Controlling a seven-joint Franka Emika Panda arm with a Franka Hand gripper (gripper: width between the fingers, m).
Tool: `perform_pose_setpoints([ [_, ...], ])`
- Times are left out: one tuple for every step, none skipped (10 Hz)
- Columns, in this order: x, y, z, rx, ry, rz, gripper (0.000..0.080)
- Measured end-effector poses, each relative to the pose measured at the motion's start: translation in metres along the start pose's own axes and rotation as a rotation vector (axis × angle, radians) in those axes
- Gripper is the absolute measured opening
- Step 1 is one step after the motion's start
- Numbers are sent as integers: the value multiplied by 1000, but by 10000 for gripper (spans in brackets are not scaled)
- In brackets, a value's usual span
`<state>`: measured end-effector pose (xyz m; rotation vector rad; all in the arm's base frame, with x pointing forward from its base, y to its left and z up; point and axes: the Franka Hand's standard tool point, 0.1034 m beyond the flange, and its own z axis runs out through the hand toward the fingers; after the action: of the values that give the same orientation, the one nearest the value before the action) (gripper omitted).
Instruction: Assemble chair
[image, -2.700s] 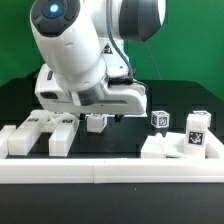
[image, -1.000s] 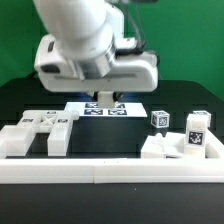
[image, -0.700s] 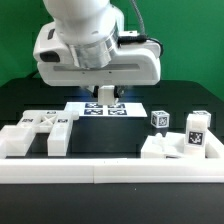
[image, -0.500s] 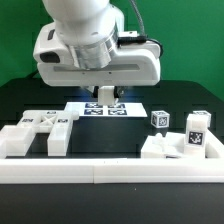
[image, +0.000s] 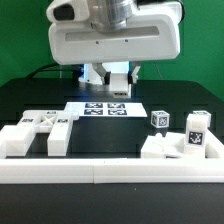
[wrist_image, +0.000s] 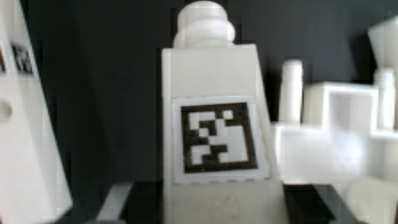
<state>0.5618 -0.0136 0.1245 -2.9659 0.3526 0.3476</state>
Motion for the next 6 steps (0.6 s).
perform_pose_setpoints([
  [0, 2, 3, -5, 84, 0, 292],
  [0, 2, 4, -8, 127, -1, 292],
  [8, 2, 1, -14, 216, -4, 292],
  [11, 0, 1, -20, 308, -9, 292],
  [16, -8, -1, -22, 400, -14, 292],
  [18, -18, -1, -21, 459, -17, 292],
])
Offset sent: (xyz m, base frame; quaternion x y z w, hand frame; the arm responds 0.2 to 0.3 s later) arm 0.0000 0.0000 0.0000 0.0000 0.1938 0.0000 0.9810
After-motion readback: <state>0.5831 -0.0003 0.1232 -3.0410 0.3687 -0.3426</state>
